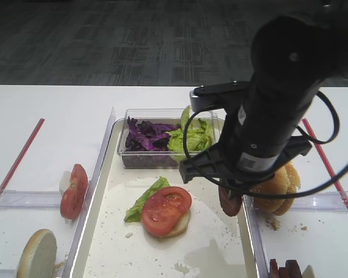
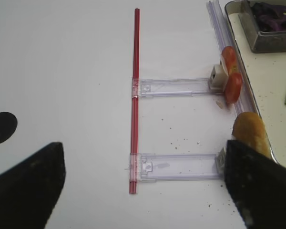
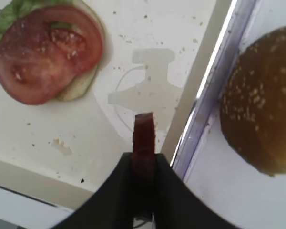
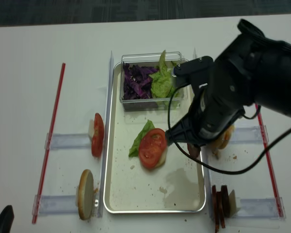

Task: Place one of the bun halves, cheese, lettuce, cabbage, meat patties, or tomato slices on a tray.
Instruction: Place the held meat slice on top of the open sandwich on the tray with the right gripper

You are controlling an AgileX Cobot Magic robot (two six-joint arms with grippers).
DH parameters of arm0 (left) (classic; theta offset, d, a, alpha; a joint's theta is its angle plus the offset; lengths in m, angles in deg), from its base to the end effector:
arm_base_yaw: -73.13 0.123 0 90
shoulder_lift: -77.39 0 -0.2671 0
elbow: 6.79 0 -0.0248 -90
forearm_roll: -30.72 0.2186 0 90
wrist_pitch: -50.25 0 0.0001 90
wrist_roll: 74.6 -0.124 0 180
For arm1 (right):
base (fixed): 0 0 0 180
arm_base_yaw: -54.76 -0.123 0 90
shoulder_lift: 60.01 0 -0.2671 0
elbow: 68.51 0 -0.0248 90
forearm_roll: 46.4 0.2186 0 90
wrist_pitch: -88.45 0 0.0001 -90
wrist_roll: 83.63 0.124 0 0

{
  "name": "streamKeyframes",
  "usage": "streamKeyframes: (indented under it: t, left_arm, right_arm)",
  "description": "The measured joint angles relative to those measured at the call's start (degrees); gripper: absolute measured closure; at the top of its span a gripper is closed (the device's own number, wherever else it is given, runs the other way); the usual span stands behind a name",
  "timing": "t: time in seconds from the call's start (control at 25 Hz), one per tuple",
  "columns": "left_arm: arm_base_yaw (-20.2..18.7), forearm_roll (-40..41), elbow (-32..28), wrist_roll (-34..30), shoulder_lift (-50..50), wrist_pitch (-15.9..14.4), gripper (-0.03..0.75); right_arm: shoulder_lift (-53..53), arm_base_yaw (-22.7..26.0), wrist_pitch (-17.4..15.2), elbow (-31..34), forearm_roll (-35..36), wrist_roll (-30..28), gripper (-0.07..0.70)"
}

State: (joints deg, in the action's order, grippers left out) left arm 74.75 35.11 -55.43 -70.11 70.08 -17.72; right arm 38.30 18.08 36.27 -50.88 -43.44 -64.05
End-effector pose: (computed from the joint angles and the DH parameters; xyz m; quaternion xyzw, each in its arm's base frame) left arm 0.0047 0.0089 0.2309 -0.0510 0.8805 0.0263 0.4705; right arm 0.2147 0.1662 0.1927 -0.1343 0.9853 0.0681 0.0809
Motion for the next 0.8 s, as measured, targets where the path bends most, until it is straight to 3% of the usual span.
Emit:
streamKeyframes:
  t: [0.28, 0.8]
  left_arm:
    - [0.0, 0.0, 0.0, 0.0, 0.0, 0.0, 0.097]
    - [0.0, 0.0, 0.0, 0.0, 0.0, 0.0, 0.097]
  right_arm:
    - [8.84, 4.17, -1.41, -8.08, 2.08, -4.73, 0.515]
    - [13.27, 6.84, -2.5, -12.05, 3.33, -8.64, 0.515]
